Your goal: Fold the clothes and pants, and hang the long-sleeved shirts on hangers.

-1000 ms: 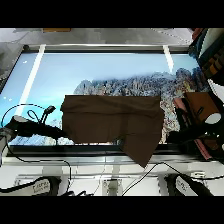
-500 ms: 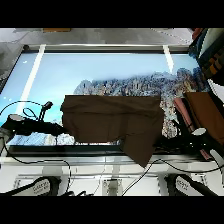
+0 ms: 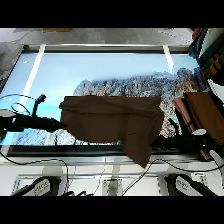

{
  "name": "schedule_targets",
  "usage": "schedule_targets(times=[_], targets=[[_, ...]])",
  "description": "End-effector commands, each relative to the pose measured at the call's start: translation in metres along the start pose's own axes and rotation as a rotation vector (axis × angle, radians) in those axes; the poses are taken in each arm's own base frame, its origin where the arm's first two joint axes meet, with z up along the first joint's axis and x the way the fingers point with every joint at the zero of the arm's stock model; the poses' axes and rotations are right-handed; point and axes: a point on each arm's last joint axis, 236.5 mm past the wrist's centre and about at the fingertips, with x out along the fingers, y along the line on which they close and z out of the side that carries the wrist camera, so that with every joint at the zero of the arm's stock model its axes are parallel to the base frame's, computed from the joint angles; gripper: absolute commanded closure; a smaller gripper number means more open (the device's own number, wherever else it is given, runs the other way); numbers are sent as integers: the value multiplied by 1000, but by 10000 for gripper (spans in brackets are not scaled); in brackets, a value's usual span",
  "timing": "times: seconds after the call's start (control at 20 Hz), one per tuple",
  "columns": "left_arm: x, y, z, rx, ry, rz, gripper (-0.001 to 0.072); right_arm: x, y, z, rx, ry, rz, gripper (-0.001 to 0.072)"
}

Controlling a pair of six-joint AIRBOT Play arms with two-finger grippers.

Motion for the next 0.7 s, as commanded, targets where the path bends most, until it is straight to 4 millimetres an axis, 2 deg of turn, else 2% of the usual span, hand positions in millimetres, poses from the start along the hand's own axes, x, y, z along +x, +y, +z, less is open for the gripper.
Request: schedule_targets(times=[0.0, 0.1, 0.2, 0.3, 0.35, 0.4, 0.45, 0.55, 0.65], targets=[[-49, -9, 20, 3, -41, 20, 689, -21, 52, 21, -142, -145, 107, 701], [-78, 5, 32, -11, -107, 103, 687, -45, 80, 37, -235, -255, 107, 701], [-93, 19, 38, -33, -169, 160, 687, -83, 107, 80, -247, -486, 95, 701], [-88, 27, 43, -50, -200, 173, 687, -122, 110, 125, -196, -710, 36, 702], [-79, 32, 45, -62, -209, 171, 687, -131, 108, 141, -157, -778, 20, 702], [-69, 36, 45, -70, -207, 172, 687, -131, 108, 153, -127, -819, 11, 701], [-56, 44, 44, -84, -204, 182, 687, -122, 109, 160, -117, -830, 1, 702], [-38, 67, 43, -139, -208, 221, 687, -98, 110, 177, -91, -850, -26, 701], [-24, 92, 44, -267, -225, 257, 687, -79, 101, 198, -31, -909, -71, 701]])
